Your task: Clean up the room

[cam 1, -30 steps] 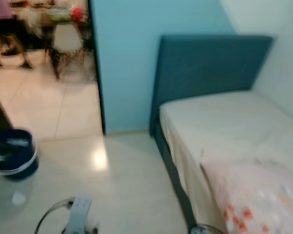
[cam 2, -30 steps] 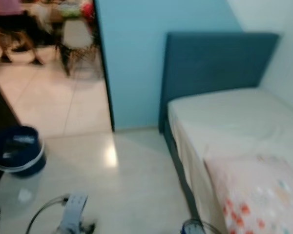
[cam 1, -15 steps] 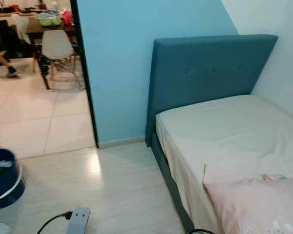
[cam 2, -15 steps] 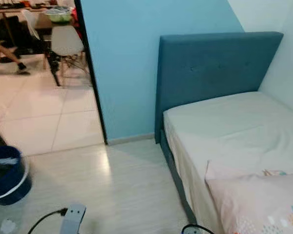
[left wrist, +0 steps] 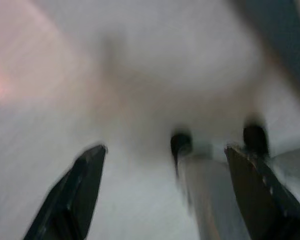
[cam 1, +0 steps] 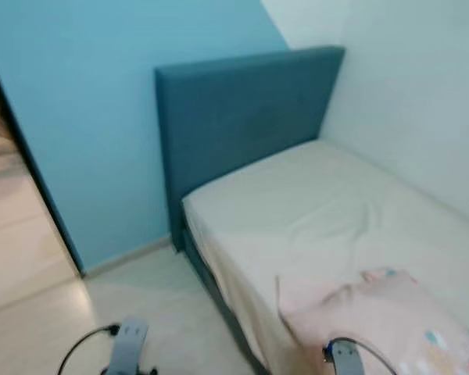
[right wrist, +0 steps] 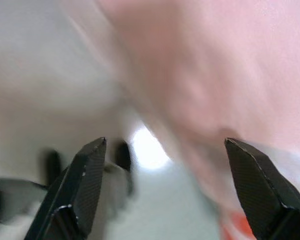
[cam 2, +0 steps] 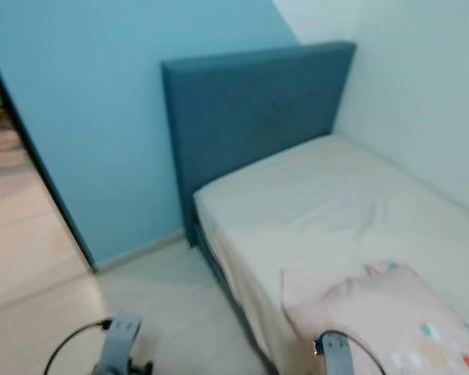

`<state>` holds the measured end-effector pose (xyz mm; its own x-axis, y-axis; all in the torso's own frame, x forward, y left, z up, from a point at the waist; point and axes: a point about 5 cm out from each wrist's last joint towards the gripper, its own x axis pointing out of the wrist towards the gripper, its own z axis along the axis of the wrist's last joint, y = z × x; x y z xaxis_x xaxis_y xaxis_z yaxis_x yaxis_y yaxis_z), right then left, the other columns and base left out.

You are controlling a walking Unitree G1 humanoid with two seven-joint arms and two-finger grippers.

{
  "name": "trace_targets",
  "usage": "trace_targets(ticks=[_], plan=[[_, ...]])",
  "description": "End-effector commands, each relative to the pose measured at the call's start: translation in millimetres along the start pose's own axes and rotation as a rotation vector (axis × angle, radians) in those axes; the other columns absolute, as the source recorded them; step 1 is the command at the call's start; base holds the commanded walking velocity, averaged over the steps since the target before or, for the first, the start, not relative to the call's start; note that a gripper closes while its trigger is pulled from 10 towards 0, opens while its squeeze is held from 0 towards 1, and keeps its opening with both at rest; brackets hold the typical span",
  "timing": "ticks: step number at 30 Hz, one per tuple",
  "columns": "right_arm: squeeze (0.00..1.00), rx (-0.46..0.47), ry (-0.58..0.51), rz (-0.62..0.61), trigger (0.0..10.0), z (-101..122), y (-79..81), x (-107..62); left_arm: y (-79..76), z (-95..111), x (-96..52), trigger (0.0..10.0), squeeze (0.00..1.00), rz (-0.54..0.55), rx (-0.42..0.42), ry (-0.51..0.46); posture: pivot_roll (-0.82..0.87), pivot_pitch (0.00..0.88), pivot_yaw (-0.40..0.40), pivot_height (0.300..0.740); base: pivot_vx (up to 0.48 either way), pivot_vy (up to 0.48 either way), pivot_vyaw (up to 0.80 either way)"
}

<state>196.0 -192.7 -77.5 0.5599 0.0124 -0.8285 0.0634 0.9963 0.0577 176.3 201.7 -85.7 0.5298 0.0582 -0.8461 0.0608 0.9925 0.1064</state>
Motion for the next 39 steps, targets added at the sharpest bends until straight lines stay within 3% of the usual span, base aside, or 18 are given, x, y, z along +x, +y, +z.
trace_targets(ticks=[1,5,10,11,13,16,19,26,31,39], plan=[[0.00,0.074,0.022,0.091,10.0,-6.4,9.2,0.1,-0.9,-0.2,0.2,10.0,0.00,-0.001,0.030,0.007,-0.02,0.000,-0.020,0.740,0.000,0.000,-0.77],[0.00,0.091,0.003,0.167,10.0,-0.4,19.0,1.1,0.1,-1.5,-0.1,10.0,0.00,0.003,0.047,0.012,-0.02,0.000,-0.020,0.740,0.000,0.000,-0.77],[0.00,0.185,-0.065,0.225,10.0,14.0,23.8,1.7,1.3,-2.9,-0.4,10.0,0.00,0.007,0.054,0.015,-0.02,0.000,-0.017,0.740,0.000,0.000,-0.77],[0.00,0.249,-0.102,0.208,10.0,21.0,19.4,1.7,2.0,-3.4,-0.5,10.0,0.00,0.009,0.057,0.016,-0.02,0.000,-0.014,0.740,0.000,0.000,-0.77],[0.00,0.291,-0.125,0.194,10.0,25.3,16.0,1.6,2.4,-3.8,-0.6,10.0,0.00,0.010,0.059,0.017,-0.02,0.000,-0.014,0.740,0.000,0.000,-0.77],[0.00,0.466,-0.181,0.081,10.0,30.8,-6.2,-0.4,3.5,-4.1,-0.8,10.0,0.00,0.013,0.068,0.016,-0.02,0.000,-0.010,0.740,0.000,0.000,-0.77],[0.00,0.583,-0.205,-0.022,10.0,28.7,-26.0,-3.5,4.3,-3.3,-0.8,10.0,0.00,0.019,0.077,0.011,-0.02,0.000,-0.010,0.740,0.000,0.000,-0.76],[0.00,0.666,-0.214,-0.114,10.0,21.2,-46.5,-8.4,13.4,0.1,-1.1,10.0,0.00,0.086,0.078,0.002,-0.03,0.000,-0.010,0.740,0.000,0.000,-0.76],[0.00,0.668,-0.209,-0.087,10.0,23.8,-43.6,-7.5,23.4,3.5,-1.7,10.0,0.00,0.150,0.080,-0.001,-0.03,0.000,-0.013,0.740,0.000,0.000,-0.76],[0.00,0.658,-0.223,-0.070,10.0,33.2,-38.9,-5.9,26.6,2.8,-2.3,10.0,0.00,0.183,0.087,0.003,-0.03,0.000,-0.021,0.740,0.000,0.000,-0.74]])
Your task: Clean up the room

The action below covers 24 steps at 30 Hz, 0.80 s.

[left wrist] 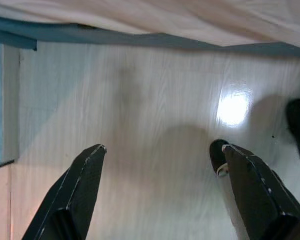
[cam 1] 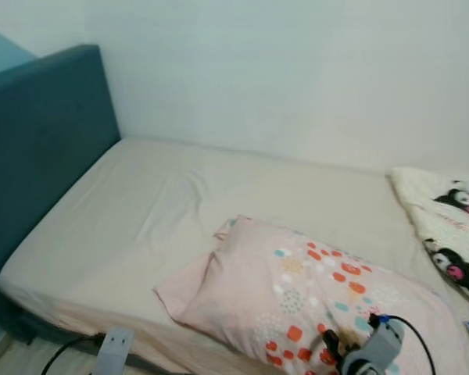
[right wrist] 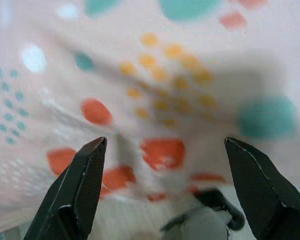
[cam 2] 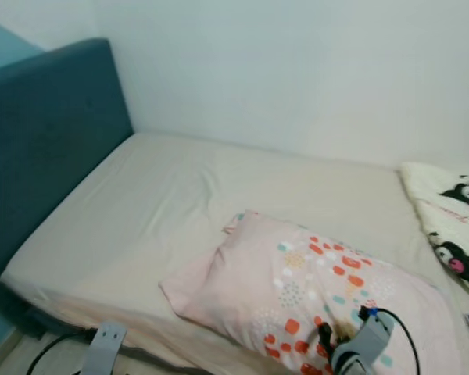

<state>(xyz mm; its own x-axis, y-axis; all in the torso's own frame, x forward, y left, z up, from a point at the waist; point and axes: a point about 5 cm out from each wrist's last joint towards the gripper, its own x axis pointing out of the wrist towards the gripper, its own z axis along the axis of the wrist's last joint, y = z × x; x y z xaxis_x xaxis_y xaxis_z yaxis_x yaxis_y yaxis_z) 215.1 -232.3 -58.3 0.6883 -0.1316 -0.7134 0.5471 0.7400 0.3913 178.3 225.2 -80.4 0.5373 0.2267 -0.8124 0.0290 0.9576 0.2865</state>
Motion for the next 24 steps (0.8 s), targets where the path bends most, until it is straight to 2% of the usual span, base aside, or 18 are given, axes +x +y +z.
trace_targets(ticks=[1,8,13,18,22,24], plan=[[0.00,0.007,-0.005,-0.004,10.0,3.7,0.6,0.6,2.6,0.7,0.3,10.0,0.00,0.011,0.016,0.002,-0.03,0.000,-0.021,0.740,0.000,0.000,-0.73],[0.00,0.031,-0.010,0.013,10.0,7.6,7.5,2.5,3.3,-2.3,-0.1,10.0,0.00,0.026,0.028,0.011,-0.03,0.000,-0.022,0.740,0.000,0.000,-0.73],[0.00,-0.004,0.056,0.110,10.0,-5.8,25.7,4.0,4.9,-3.5,-0.3,10.0,0.00,0.048,0.039,0.016,-0.04,0.000,-0.026,0.740,0.000,0.000,-0.71],[0.00,-0.019,0.067,0.224,10.0,-9.1,41.7,4.5,6.4,-2.1,-0.1,10.0,0.00,0.062,0.040,0.013,-0.04,0.000,-0.026,0.740,0.000,0.000,-0.70],[0.00,-0.085,0.073,0.286,10.0,-9.7,51.5,4.7,7.8,-2.4,-0.1,10.0,0.00,0.074,0.040,0.016,-0.04,0.000,-0.026,0.740,0.000,0.000,-0.68],[0.00,-0.139,0.066,0.336,10.0,-9.5,59.5,4.6,10.8,-4.4,-0.3,10.0,0.00,0.094,0.024,0.026,-0.04,0.000,-0.030,0.740,0.000,0.000,0.00]])
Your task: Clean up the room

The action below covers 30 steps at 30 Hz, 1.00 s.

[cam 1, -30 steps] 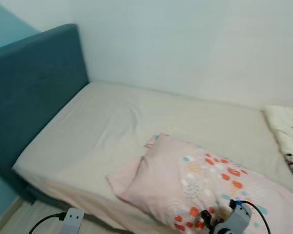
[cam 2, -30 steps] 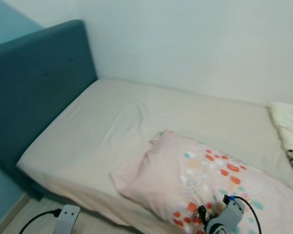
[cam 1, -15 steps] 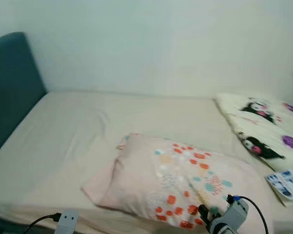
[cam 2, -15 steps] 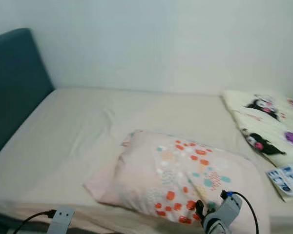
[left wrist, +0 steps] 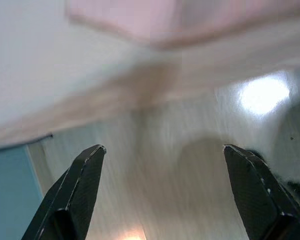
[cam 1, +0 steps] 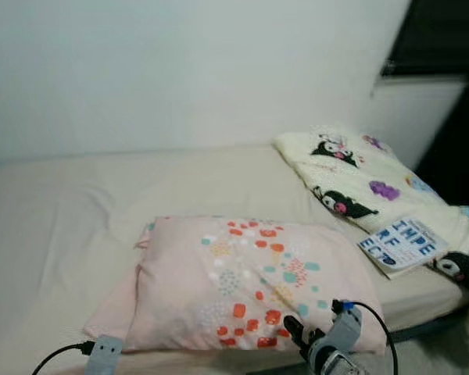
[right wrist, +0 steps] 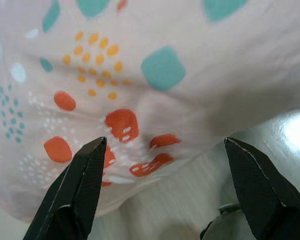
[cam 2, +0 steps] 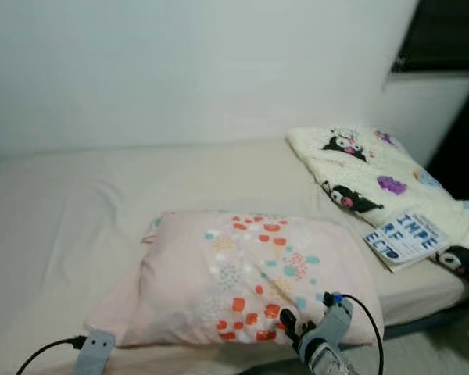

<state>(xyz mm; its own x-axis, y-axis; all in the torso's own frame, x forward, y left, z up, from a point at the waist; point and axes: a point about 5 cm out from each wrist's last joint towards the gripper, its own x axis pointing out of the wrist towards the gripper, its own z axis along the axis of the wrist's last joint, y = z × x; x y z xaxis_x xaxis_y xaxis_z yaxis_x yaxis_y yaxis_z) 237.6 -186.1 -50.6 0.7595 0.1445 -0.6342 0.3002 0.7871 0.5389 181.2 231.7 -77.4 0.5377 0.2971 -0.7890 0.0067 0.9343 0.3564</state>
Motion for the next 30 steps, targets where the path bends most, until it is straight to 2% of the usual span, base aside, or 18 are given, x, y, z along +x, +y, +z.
trace_targets(ticks=[1,5,6,9,19,22,27,29,30], plan=[[0.00,-0.068,-0.019,0.050,10.0,6.7,8.9,2.8,3.5,-7.3,-0.6,10.0,0.00,0.019,0.004,0.025,-0.04,0.000,-0.030,0.740,0.000,0.000,0.00],[0.00,-0.093,-0.036,0.111,10.0,9.7,17.2,4.6,6.8,-8.8,-0.5,10.0,0.00,0.039,-0.013,0.033,-0.04,0.000,-0.032,0.740,0.000,0.000,0.00],[0.00,-0.119,-0.033,0.177,10.0,11.3,27.8,7.0,10.2,-9.1,-0.3,10.0,0.00,0.056,-0.023,0.036,-0.03,0.000,-0.039,0.735,0.000,0.000,0.00],[0.00,-0.133,-0.034,0.212,10.0,12.8,33.9,8.3,11.9,-9.1,-0.2,10.0,0.00,0.065,-0.028,0.037,-0.03,0.000,-0.042,0.725,0.000,0.000,0.00],[0.00,-0.162,0.021,0.191,10.0,2.7,37.2,10.1,9.6,-9.0,-0.4,10.0,0.00,0.059,-0.014,0.032,-0.02,0.000,-0.048,0.685,0.000,0.000,0.00],[0.00,-0.093,0.019,0.167,10.0,-2.0,37.6,10.6,8.1,-9.5,-0.7,10.0,0.00,0.053,0.010,0.026,-0.02,0.000,-0.048,0.665,0.000,0.000,0.00],[0.00,-0.067,0.019,0.157,10.0,-3.9,37.5,10.7,8.2,-10.0,-0.8,10.0,0.00,0.054,0.020,0.025,-0.02,0.000,-0.048,0.655,0.000,0.000,0.00],[0.00,-0.002,0.011,0.150,10.0,-5.6,37.1,10.6,9.1,-10.3,-0.8,10.0,0.00,0.056,0.033,0.022,-0.01,0.000,-0.045,0.645,0.000,0.000,0.00],[0.00,-0.002,0.011,0.150,10.0,-5.6,37.1,10.6,9.1,-10.3,-0.8,10.0,0.00,0.056,0.033,0.022,-0.01,0.000,-0.045,0.645,0.000,0.000,0.00]])
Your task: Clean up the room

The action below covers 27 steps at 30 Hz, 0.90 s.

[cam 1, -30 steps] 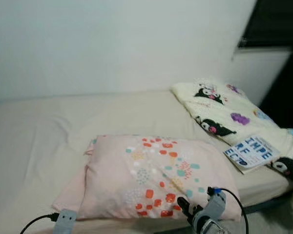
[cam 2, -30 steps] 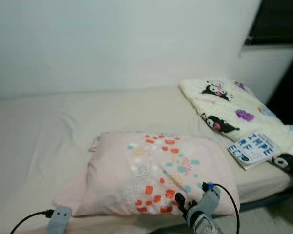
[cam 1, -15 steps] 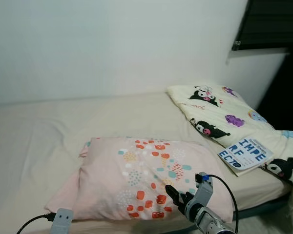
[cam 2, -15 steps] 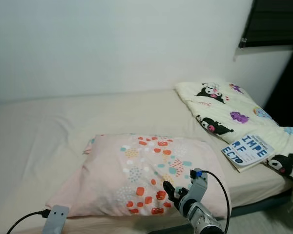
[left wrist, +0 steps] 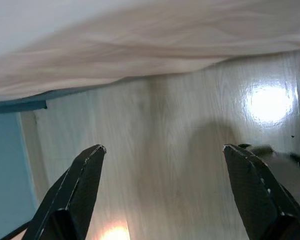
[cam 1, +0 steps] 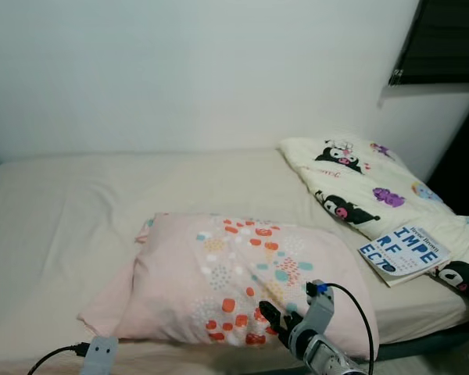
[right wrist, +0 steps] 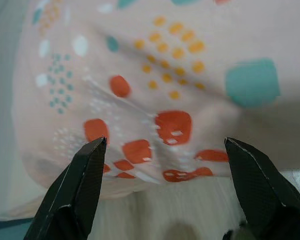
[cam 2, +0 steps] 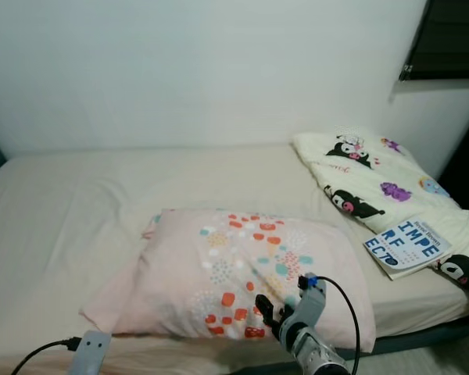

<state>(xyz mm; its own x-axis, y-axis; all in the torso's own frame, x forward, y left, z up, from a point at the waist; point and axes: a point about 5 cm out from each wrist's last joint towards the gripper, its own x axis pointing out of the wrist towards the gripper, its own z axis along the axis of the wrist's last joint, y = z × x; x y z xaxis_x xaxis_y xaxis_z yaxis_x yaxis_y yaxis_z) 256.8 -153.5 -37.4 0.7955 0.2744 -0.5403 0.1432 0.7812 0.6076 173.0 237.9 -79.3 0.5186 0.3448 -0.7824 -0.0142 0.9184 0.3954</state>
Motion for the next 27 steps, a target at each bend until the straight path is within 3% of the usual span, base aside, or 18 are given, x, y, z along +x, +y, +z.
trace_targets(ticks=[1,7,11,20,27], plan=[[0.00,0.098,-0.010,-0.011,10.0,-4.1,-1.3,-0.6,4.5,-1.6,0.4,10.0,0.00,0.010,0.033,-0.001,-0.01,0.000,-0.045,0.640,0.000,0.000,0.00],[0.00,0.220,-0.050,0.003,10.0,-0.8,-1.0,-0.5,6.4,-2.6,0.4,10.0,0.00,0.014,0.054,-0.005,0.00,0.000,-0.039,0.615,0.000,0.000,0.00],[0.00,0.322,-0.114,0.081,10.0,7.8,4.4,0.8,9.1,-2.1,0.7,10.0,0.00,0.029,0.056,-0.012,0.01,0.000,-0.036,0.590,0.000,0.000,0.00],[0.00,0.417,-0.179,0.230,10.0,22.2,18.9,4.4,10.0,-1.4,0.8,10.0,0.00,0.033,0.067,-0.017,0.03,0.000,-0.023,0.555,0.000,0.000,0.00],[0.00,0.426,-0.179,0.220,10.0,24.2,21.7,6.4,10.9,-4.3,0.4,10.0,0.00,0.036,0.070,-0.014,0.05,0.000,-0.027,0.540,0.000,0.000,0.00]])
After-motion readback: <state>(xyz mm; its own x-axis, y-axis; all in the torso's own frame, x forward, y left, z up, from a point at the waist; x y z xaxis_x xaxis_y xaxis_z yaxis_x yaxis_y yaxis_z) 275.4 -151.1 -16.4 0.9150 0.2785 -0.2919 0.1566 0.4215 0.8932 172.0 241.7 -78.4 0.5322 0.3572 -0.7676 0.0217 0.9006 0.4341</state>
